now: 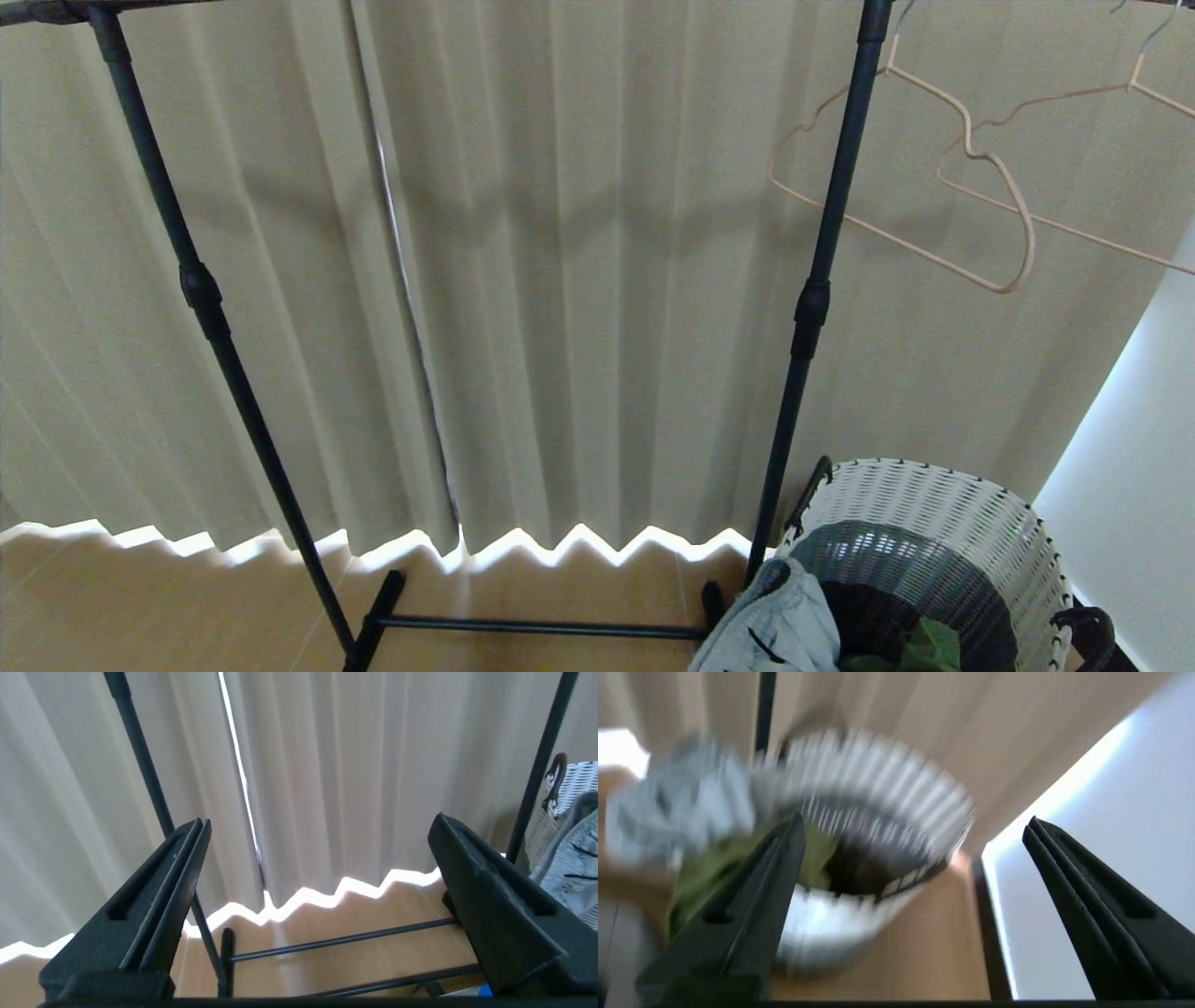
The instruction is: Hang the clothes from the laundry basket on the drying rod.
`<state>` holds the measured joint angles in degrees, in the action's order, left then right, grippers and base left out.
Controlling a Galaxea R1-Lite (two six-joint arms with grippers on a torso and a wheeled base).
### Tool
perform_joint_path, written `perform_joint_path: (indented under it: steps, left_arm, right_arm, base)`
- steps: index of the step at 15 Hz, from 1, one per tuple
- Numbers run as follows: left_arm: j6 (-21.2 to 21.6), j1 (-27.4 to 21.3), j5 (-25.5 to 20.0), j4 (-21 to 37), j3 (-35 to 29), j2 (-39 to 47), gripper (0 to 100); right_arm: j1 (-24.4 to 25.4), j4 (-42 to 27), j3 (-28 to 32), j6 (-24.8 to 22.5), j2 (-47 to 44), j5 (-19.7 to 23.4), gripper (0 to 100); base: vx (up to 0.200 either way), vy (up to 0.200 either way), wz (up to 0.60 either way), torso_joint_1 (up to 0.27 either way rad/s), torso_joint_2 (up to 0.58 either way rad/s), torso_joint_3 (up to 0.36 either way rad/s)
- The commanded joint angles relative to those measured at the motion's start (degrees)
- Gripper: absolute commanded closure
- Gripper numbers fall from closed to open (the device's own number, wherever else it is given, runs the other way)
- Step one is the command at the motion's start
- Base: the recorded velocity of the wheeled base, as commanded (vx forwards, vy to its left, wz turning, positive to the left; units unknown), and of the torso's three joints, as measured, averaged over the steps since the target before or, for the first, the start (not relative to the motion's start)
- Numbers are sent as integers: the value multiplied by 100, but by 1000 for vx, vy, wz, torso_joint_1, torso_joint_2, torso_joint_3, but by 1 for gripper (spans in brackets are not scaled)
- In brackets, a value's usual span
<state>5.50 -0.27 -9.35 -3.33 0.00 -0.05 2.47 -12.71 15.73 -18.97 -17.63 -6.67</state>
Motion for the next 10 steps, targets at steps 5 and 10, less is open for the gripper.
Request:
perform_joint_path:
  steps: [5, 10]
  left_arm:
    - [-5, 0, 3, -1, 0, 5, 0]
    - [-5, 0, 3, -1, 0, 5, 0]
  right_arm:
    - [78, 1096, -351, -705, -4249, 25, 0]
    - [95, 1948, -905, -1909, -5690, 52, 0]
  base:
    - [0, 0, 0, 0, 0, 0]
    - [0, 0, 0, 0, 0, 0]
